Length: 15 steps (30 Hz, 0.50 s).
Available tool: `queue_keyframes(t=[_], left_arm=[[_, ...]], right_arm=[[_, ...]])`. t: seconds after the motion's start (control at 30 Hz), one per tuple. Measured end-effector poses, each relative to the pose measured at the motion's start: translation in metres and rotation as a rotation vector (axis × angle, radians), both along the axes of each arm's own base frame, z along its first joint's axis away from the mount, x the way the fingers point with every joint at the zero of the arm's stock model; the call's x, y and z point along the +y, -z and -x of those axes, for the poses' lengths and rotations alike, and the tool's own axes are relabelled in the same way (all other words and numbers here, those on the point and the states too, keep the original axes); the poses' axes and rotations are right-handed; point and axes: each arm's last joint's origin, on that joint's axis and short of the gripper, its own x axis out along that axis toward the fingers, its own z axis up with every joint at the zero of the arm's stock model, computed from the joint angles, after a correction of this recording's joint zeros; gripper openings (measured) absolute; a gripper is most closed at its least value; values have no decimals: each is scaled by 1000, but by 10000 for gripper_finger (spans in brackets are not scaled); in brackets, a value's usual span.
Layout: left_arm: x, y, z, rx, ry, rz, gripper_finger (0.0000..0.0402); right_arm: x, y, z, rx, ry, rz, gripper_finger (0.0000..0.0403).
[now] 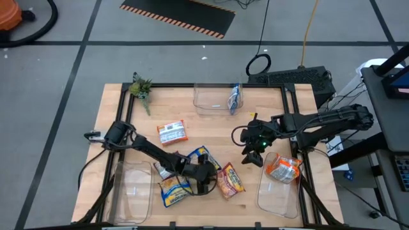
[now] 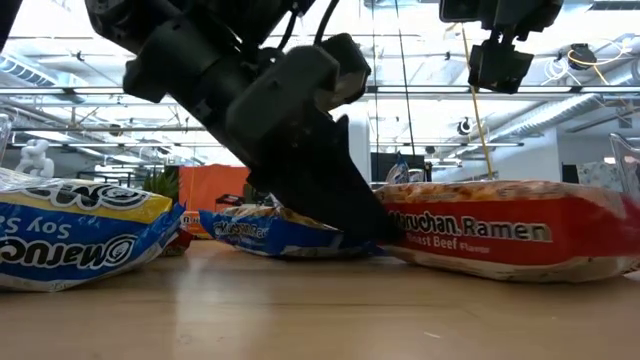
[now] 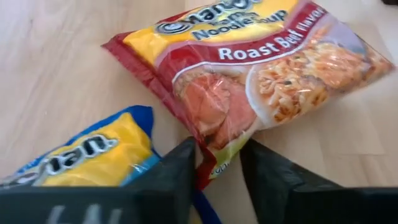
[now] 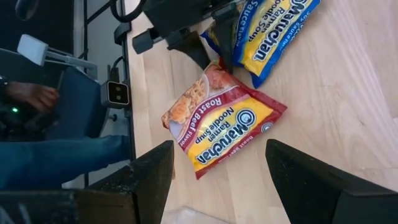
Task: Sort Maruchan noodles
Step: Put the right red noodle pack into the bottom left transparent bin
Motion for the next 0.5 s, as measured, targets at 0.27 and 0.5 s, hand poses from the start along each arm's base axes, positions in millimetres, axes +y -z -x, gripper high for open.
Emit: queue_keyframes(t=[0.27,0.5], left_arm=[[9,-10,-6,-50,-41,73,9],[16,-44,-4,-108,-108,184,3]], right_arm=[[0,0,0,-2,-12,7,247],[1,-6,4,-11,33,-35,247]])
